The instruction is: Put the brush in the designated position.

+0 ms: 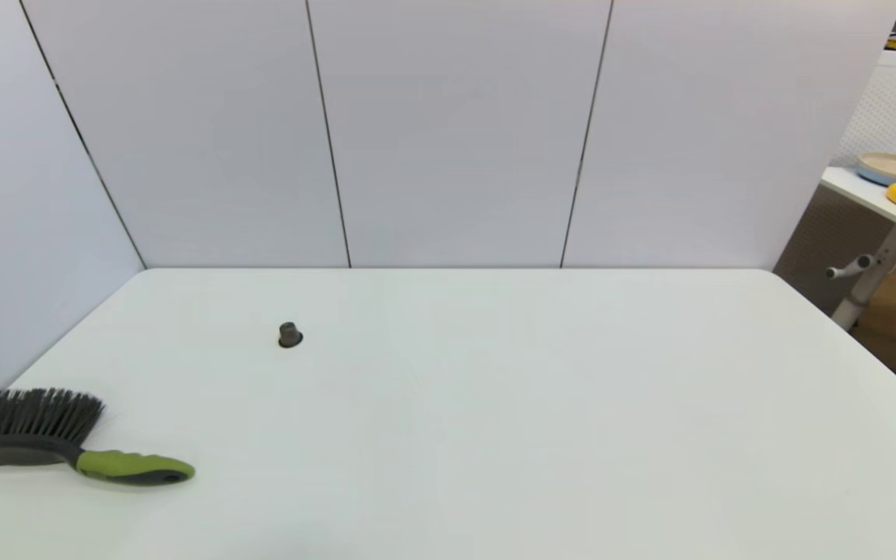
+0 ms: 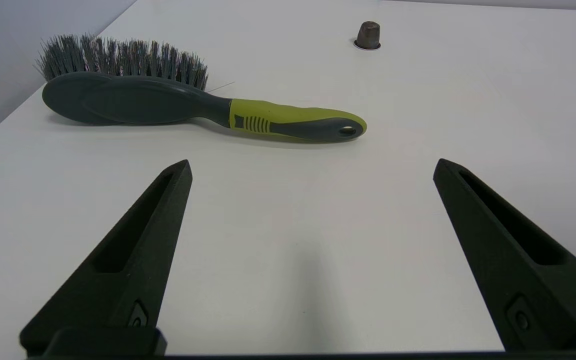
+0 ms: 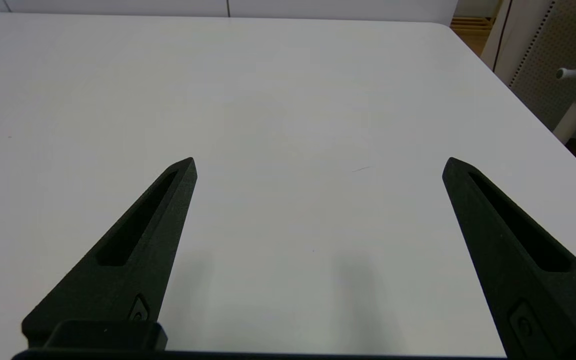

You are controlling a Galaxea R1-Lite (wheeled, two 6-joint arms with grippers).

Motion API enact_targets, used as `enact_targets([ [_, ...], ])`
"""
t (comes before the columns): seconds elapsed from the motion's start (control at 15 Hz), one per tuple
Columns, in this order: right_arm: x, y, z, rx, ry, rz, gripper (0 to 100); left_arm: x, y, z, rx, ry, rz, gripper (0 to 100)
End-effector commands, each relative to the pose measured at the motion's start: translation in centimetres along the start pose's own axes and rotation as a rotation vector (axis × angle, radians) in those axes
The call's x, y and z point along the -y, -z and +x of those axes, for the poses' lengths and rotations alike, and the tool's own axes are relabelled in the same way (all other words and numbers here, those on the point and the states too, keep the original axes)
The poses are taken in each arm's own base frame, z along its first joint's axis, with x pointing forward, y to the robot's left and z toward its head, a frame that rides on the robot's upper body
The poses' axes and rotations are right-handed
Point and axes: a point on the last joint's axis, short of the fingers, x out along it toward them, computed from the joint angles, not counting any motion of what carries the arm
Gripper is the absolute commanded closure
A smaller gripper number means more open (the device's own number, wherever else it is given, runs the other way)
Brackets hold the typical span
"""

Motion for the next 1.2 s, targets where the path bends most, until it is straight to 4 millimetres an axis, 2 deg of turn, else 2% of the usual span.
enact_targets([
  [0.07, 0.0, 0.04, 0.02, -0.003, 0.0, -0.001, 0, 0.0, 0.0, 0.01, -0.002, -0.001, 0.001, 0],
  [1.07, 0.0, 0.04, 0.02, -0.003, 0.0, -0.001, 0, 0.0, 0.02, 0.01, -0.003, -0.001, -0.001, 0],
  [1.2, 0.0, 0.04, 0.02, -0.003, 0.0, -0.001, 0, 0.0, -0.18, 0.48, -0.066, -0.003, 0.002, 0],
])
